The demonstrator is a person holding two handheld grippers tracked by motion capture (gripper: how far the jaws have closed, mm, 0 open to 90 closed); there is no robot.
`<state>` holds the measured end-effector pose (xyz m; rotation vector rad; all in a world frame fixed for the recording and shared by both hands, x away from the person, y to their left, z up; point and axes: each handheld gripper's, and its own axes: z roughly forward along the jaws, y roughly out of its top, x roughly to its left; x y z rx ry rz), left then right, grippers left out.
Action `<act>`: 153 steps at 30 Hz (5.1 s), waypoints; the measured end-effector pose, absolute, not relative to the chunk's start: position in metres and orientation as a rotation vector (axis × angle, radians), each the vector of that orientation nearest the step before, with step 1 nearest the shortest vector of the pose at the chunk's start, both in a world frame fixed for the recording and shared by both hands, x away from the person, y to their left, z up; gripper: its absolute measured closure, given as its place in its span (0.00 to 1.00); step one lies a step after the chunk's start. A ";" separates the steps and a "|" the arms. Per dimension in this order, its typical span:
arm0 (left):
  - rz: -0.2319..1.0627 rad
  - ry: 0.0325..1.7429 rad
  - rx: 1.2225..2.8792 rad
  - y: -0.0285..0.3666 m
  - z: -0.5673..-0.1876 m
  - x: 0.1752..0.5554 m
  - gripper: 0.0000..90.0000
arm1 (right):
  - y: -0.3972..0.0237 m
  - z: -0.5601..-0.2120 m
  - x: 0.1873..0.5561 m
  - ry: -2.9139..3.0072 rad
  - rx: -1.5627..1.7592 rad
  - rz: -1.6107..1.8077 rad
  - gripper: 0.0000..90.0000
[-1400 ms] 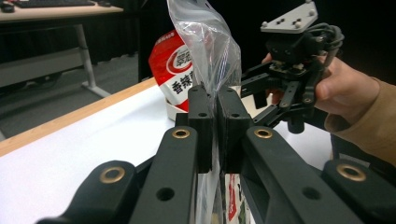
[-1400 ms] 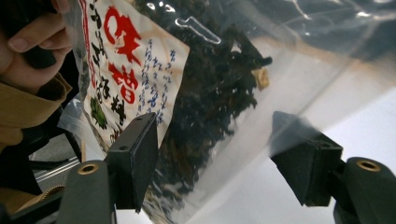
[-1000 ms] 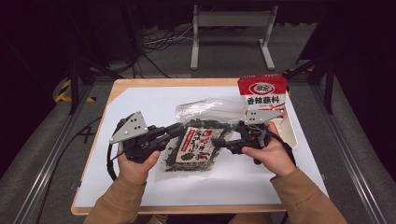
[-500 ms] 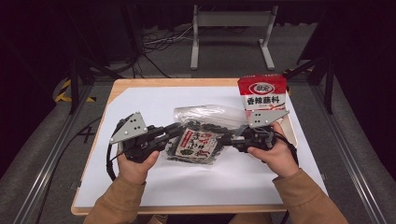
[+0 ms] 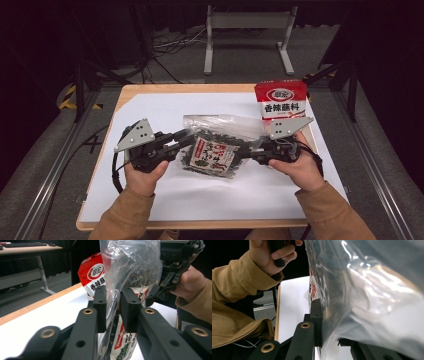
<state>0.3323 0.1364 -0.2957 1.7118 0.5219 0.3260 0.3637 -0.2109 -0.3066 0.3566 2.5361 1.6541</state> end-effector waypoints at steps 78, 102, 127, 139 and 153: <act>0.401 0.715 1.790 0.176 -0.335 0.365 0.34 | -0.347 -0.200 0.372 2.330 0.944 1.167 0.86; 0.429 0.709 1.821 0.175 -0.336 0.363 0.33 | -0.362 -0.230 0.388 2.256 1.053 1.093 0.86; 0.419 0.717 1.813 0.177 -0.337 0.365 0.32 | -0.358 -0.270 0.395 2.295 1.111 1.059 0.86; 0.420 0.721 1.813 0.176 -0.338 0.366 0.32 | -0.360 -0.291 0.395 2.298 1.129 1.084 0.86; 0.414 0.718 1.817 0.175 -0.338 0.365 0.32 | -0.362 -0.312 0.385 2.258 1.119 1.134 0.86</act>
